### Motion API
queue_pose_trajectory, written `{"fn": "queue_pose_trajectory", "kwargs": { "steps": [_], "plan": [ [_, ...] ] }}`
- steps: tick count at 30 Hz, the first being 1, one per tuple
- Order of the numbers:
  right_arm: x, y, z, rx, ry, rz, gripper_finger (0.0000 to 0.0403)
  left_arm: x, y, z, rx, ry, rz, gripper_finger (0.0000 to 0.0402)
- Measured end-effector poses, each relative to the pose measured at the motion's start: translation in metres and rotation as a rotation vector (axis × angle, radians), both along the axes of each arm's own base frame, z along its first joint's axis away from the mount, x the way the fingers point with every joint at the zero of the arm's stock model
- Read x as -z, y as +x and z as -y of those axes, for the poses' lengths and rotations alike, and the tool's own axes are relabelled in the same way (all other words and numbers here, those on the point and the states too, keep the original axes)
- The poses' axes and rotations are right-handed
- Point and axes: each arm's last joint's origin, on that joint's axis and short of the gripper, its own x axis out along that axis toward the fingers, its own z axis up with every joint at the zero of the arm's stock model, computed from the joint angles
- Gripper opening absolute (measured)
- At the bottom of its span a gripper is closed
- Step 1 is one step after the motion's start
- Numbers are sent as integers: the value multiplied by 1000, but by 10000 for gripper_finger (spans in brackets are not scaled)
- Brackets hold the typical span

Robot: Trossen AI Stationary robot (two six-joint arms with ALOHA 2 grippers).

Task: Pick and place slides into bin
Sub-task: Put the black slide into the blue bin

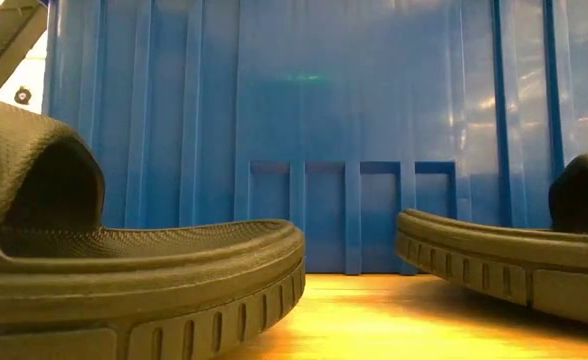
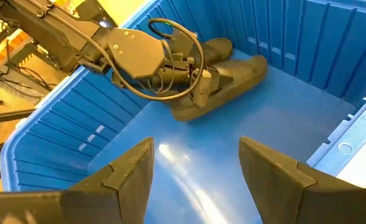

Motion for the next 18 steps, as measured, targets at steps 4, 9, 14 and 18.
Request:
{"fn": "queue_pose_trajectory", "kwargs": {
  "steps": [4,9,14,18],
  "plan": [
    [0,0,0,0,0,0,224,0,0,0,2,-1,1,151],
    [0,0,0,-1,0,0,224,0,1,1,18,-12,4,185],
    [0,0,0,-2,-2,-1,224,1,2,2,100,-68,18,214],
    [0,0,0,-2,-2,-1,224,2,3,3,158,-110,28,236]
  ]
}}
